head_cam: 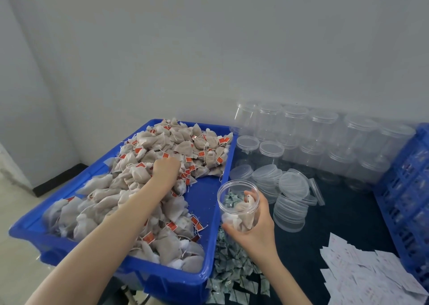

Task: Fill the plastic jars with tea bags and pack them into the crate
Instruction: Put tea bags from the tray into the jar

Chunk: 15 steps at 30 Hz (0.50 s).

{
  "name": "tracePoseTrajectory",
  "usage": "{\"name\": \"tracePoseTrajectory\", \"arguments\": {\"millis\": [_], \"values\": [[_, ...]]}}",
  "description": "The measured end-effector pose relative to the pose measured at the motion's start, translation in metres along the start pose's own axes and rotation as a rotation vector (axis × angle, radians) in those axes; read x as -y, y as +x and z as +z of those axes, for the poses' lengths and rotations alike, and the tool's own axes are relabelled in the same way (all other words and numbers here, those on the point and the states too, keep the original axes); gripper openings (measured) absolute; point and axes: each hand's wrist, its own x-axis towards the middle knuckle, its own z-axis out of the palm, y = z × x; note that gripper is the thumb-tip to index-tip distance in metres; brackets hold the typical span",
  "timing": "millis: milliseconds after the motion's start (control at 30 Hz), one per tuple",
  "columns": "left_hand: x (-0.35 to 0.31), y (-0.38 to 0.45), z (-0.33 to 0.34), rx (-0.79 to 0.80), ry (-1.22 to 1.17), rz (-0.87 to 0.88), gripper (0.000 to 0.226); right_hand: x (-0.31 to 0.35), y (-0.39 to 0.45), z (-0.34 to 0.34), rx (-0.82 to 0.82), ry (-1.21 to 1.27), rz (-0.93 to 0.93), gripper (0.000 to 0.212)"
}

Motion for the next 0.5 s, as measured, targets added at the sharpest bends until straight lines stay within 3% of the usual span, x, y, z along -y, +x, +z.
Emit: {"name": "tracePoseTrajectory", "arguments": {"millis": [233, 333, 500], "values": [[0.010, -0.005, -0.025, -0.151, -0.245, -0.014, 0.033, 0.000, -0.001, 0.000, 0.003, -0.003, -0.009, 0.096], [0.014, -0.010, -0.046, -0.208, -0.417, -0.025, 0.021, 0.001, -0.002, 0.000, 0.000, -0.008, -0.008, 0.096], [0.013, -0.016, -0.092, -0.363, -0.393, 0.019, 0.031, -0.001, -0.002, 0.000, -0.002, -0.011, -0.003, 0.097]]}}
